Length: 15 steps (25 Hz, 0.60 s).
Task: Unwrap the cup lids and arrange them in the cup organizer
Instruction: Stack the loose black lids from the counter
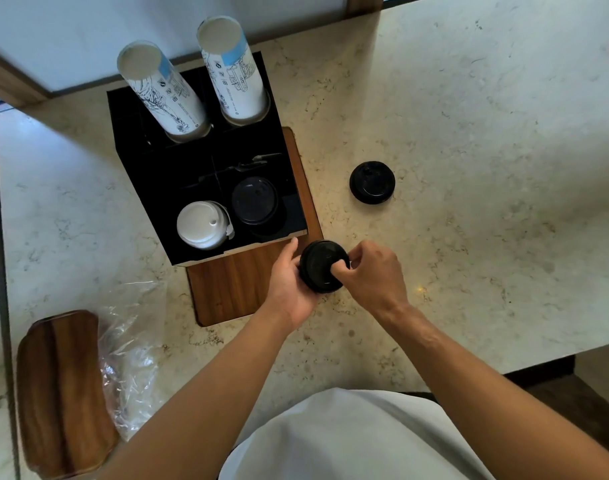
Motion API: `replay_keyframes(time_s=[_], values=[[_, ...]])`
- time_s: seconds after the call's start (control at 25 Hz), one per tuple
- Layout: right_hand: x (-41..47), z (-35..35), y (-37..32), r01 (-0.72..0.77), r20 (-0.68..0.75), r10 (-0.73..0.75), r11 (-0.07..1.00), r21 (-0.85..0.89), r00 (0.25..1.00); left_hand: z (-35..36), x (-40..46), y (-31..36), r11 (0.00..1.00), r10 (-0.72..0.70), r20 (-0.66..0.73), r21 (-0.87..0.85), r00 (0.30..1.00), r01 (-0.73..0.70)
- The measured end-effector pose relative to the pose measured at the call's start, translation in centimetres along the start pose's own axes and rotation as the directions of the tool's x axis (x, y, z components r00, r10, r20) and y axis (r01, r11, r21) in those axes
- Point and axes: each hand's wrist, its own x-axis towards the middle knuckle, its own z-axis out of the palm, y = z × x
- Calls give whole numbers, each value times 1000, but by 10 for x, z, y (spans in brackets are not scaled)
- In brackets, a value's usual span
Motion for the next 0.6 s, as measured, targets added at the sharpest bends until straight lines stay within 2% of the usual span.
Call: replay_keyframes(time_s=[0.28, 0.44, 0.52, 0.6], values=[[17, -13, -3, 22, 129, -7, 993, -115, 992, 3, 4, 1, 996, 20, -92, 89, 996, -12], [27, -11, 0, 53, 246, -39, 997, -50, 968, 3, 7, 6, 988, 65, -121, 147, 991, -47], [40, -15, 1, 32, 210, -40, 999, 41, 977, 1, 10, 8, 986, 62, -134, 163, 989, -40], [64, -22, 2, 19, 50, -24, 995, 100, 998, 1, 14, 9, 986, 52, -145, 165, 988, -28]])
